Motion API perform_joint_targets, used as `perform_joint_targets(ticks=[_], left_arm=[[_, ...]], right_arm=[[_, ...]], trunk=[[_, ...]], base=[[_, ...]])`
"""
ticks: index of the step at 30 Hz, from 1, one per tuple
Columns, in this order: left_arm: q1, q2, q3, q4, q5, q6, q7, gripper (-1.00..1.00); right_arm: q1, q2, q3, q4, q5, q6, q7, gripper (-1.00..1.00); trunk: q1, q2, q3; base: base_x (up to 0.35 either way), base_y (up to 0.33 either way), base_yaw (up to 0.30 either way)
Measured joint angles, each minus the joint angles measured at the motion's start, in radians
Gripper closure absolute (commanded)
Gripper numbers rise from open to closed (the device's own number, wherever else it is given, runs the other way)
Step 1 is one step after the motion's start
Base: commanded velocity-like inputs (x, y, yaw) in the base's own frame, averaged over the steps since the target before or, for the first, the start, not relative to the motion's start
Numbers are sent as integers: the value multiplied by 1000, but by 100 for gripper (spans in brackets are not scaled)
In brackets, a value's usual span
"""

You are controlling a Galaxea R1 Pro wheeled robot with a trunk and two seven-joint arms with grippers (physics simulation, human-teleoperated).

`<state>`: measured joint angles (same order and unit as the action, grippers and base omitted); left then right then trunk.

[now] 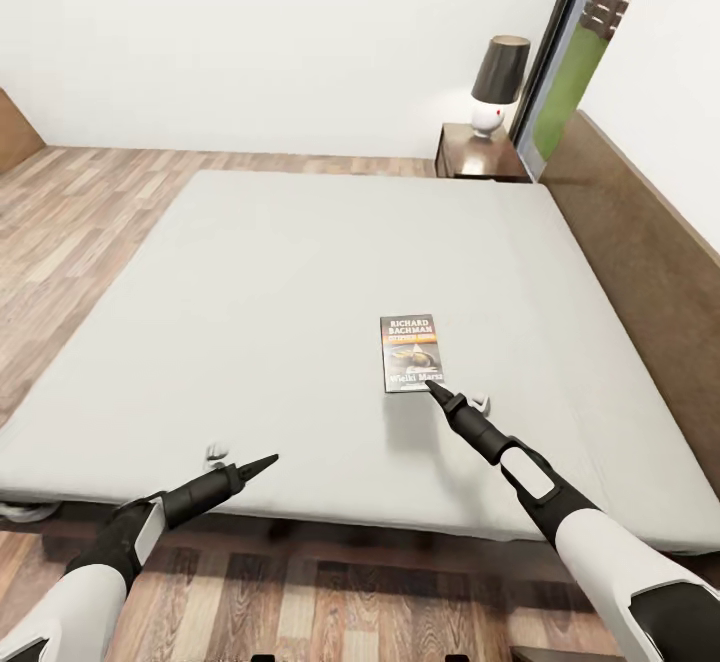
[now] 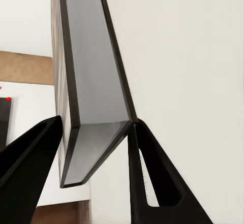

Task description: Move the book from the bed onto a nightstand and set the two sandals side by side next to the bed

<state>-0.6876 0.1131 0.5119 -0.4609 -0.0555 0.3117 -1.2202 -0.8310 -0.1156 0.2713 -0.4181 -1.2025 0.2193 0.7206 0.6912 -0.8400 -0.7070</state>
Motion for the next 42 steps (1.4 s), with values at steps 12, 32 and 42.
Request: perform_joint_targets(ticks=[12,32,42], left_arm=[[0,1,2,17,0,0,-1,-100],[0,1,3,18,0,0,0,-100],[0,1,3,18,0,0,0,-100]], right_arm=[[0,1,0,0,0,0,-1,100],[0,1,0,0,0,0,-1,100],[0,2,0,0,0,0,-2,100]], trunk=[[0,0,0],[0,0,0],[0,0,0]], base=[[0,10,294],[0,68,294],[0,0,294]])
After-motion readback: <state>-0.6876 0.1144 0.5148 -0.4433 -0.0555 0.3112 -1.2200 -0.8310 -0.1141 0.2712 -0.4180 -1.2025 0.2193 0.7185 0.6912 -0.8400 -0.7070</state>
